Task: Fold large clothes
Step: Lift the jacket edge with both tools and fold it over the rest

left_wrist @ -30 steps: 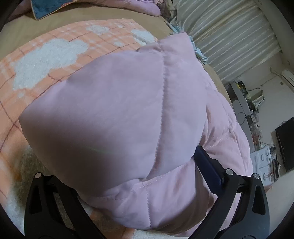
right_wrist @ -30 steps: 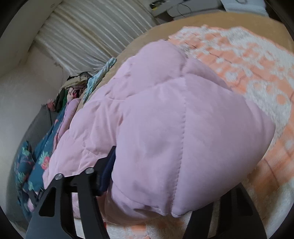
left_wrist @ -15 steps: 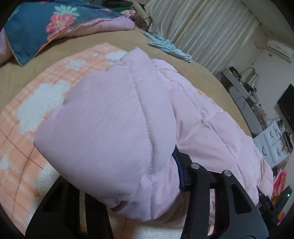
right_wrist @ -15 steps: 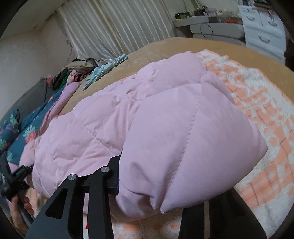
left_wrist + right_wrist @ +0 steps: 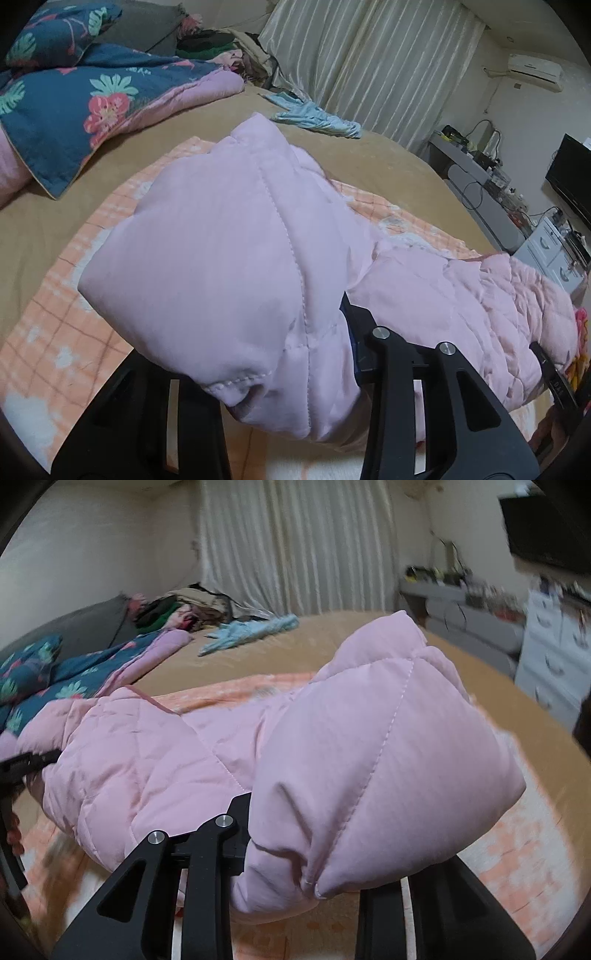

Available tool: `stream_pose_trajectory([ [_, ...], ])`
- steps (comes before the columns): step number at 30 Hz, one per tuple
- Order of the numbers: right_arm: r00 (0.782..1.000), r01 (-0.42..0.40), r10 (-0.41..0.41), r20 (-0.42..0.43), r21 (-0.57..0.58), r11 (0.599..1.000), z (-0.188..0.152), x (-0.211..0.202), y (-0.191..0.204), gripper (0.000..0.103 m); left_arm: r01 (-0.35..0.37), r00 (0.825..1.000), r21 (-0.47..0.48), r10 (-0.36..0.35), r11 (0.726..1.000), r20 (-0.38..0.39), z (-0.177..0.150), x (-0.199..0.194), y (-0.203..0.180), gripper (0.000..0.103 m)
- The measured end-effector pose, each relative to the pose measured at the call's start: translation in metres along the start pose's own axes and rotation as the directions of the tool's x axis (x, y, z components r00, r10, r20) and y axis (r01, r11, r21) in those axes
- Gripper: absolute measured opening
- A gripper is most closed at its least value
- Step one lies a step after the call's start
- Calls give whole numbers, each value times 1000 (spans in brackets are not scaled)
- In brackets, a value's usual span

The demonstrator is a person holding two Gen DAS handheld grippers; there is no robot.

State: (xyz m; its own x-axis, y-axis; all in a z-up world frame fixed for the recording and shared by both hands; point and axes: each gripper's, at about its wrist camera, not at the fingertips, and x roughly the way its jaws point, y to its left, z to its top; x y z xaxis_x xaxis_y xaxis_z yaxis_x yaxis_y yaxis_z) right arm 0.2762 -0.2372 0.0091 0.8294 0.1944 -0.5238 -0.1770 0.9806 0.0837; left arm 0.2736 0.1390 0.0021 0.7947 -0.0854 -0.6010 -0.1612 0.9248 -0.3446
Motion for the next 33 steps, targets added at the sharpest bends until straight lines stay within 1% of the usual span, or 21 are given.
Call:
stream_pose_trajectory([
  [5,1000,-16,17,25,-38,999,-3,-33,7,26,2,1000,13,-2,1000,-5,-4,-23,2,30],
  [13,1000,-26,26,6,-38,999,-29,-73,9,26,-7,1000,40,8,999,-19,-26,-56,8,30],
  [21,1000,-24,24,-10,-25,999,-50,-95,12,26,-17,999,65,19,998,-31,-50,-81,12,30],
  [25,1000,-21,21,-21,-23,999,-60,-102,15,26,-25,999,75,27,997,-36,-60,-89,14,30],
  [33,999,-20,21,-48,18,1000,-83,-113,11,26,-40,998,110,45,993,-49,-82,-99,19,31],
])
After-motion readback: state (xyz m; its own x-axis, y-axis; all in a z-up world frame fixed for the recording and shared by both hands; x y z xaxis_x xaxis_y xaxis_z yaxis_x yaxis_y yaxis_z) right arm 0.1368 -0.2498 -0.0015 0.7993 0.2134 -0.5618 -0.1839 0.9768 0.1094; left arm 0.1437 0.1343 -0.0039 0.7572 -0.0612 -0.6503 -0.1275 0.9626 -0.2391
